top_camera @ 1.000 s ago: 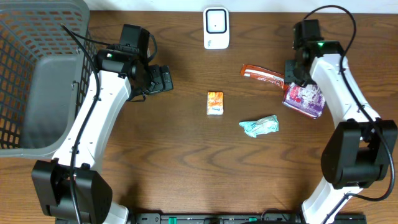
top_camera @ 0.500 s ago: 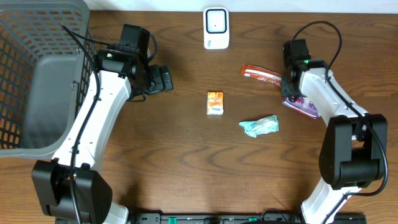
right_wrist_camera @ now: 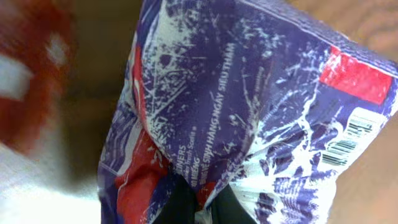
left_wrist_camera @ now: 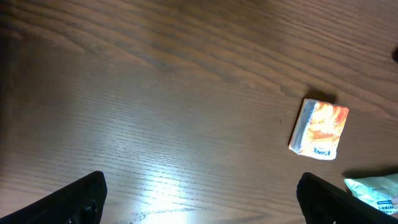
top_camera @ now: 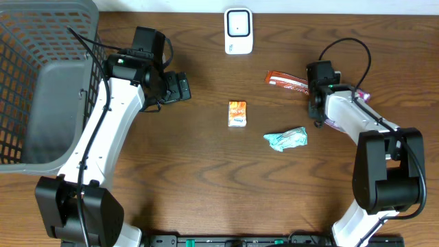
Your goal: Scan the item barcode
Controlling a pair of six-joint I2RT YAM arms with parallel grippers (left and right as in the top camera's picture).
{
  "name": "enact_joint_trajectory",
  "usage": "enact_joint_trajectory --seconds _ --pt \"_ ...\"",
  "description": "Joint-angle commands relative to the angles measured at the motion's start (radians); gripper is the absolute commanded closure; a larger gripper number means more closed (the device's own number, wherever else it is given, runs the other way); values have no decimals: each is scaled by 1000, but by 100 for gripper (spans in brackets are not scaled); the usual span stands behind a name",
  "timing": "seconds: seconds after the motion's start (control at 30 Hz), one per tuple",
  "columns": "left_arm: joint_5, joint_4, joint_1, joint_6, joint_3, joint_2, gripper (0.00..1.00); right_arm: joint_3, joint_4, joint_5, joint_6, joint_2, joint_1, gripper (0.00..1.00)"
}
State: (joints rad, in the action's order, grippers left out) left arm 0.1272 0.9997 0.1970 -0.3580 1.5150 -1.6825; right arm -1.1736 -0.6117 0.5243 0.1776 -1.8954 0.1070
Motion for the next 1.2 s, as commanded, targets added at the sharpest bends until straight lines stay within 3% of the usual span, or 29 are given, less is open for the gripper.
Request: enact_joint_trajectory --seconds 0.0,0.23,0.37,0.43,0.53,0.63,0.67,0.83,0.97,1.17 --pt "-9 6 -2 17 -7 -5 2 -73 -105 -35 26 -2 -22 99" --pt "-9 6 -2 17 -7 -5 2 -338 -279 -644 -77 35 -128 99" --pt "-9 6 -2 17 -7 -5 2 -375 -330 -1029 -171 36 -219 99" --pt "-9 6 -2 17 -7 -5 2 -367 -351 -1110 -187 32 -259 99" --pt "-9 6 -2 17 -7 -5 2 -352 -372 -1034 -186 32 -293 97" --pt "-9 6 -2 17 -7 -5 2 -350 -381 -912 -178 32 -286 59" --pt "-9 6 -2 17 -7 -5 2 -350 -379 -887 -168 32 -278 55" --pt "-9 6 -2 17 -7 -5 2 -349 -370 -625 -79 28 -192 44" --pt "-9 6 -2 17 -7 -5 2 -311 -365 -226 89 28 -64 33" --pt "-9 6 -2 17 -7 -5 2 -163 -226 9 167 28 77 32"
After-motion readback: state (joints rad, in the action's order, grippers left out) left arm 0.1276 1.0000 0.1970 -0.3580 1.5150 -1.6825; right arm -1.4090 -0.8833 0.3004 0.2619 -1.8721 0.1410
